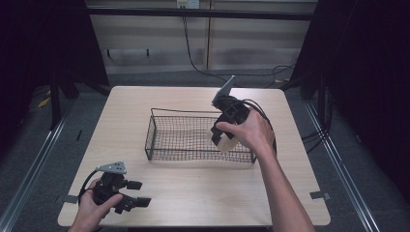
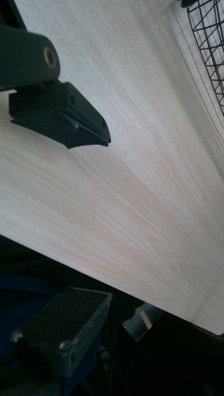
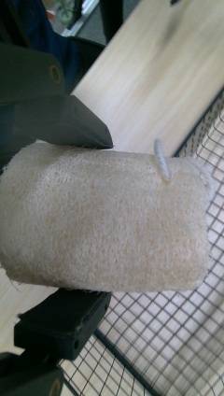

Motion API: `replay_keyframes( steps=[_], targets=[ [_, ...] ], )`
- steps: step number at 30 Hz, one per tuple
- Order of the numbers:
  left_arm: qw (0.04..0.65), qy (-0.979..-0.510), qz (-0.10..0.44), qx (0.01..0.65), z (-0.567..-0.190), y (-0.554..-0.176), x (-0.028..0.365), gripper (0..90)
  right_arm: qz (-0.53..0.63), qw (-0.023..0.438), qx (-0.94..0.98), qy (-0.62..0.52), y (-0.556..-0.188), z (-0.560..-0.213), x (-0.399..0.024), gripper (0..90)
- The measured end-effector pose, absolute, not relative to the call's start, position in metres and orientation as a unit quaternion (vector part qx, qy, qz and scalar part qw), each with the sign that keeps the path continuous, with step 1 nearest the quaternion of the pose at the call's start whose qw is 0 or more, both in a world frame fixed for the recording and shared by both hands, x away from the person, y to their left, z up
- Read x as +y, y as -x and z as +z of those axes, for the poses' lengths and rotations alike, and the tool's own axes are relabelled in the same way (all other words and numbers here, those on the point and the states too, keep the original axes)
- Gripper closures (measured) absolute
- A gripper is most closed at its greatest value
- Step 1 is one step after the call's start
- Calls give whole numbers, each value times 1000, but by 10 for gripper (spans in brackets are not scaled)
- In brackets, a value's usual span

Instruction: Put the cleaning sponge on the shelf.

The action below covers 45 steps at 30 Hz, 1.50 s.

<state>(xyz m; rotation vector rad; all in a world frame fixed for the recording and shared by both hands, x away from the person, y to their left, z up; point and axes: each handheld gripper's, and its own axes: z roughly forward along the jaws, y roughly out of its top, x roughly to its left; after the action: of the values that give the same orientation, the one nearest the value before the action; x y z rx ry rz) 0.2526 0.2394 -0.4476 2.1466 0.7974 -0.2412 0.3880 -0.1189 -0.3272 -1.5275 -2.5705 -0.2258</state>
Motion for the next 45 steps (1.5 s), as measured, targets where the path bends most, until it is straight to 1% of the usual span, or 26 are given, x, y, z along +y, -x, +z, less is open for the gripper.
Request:
replay_keyframes(
  steps=[12,35,42,45],
  targets=[
    [408,-851,-96,317,-448,-252,239,196,-83,58,-827,553,-397,-331,-132,249],
    [408,-850,-96,318,-447,-252,239,196,-99,63,-772,625,-407,-350,-161,249],
    [406,-851,-95,318,-448,-252,239,197,-95,54,-758,643,-411,-357,-167,249],
    [406,-851,-96,320,-448,-252,239,197,-92,42,-755,648,-412,-362,-169,249]
  ],
)
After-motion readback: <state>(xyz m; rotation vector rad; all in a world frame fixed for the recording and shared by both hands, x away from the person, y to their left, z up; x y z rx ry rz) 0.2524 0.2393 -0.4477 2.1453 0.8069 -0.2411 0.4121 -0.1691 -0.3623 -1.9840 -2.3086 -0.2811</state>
